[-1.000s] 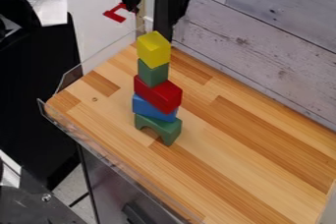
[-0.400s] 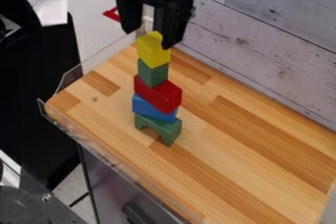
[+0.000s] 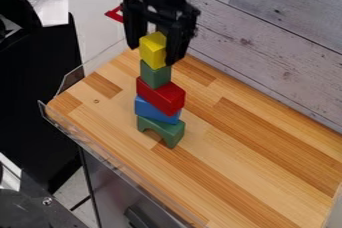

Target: Move the yellow block to the center of the table

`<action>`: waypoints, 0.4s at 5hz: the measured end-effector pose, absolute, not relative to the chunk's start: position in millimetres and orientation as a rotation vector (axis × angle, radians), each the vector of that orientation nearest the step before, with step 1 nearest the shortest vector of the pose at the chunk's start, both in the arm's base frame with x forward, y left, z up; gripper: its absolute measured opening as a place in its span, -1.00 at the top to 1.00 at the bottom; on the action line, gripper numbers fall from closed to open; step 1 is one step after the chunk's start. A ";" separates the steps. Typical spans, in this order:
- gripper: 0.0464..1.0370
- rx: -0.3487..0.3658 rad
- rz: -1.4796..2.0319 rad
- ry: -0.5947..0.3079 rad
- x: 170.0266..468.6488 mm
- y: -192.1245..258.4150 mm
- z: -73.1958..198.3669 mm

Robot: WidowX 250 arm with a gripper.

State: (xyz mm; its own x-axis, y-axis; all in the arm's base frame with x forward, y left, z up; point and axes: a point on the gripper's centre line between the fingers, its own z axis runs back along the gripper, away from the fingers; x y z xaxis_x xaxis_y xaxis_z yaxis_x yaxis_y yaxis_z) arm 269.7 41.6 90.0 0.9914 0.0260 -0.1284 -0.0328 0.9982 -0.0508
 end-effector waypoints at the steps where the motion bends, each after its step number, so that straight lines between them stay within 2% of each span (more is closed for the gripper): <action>1: -0.26 -0.043 0.057 0.157 277.3 43.9 80.8; 2: -0.14 -0.061 0.062 0.154 278.2 41.1 80.8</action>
State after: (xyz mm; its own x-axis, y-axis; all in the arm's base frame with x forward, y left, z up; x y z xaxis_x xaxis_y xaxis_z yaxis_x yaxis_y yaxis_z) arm 278.2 41.1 80.8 0.9863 0.0568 -0.1549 -0.0662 0.9962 -0.0562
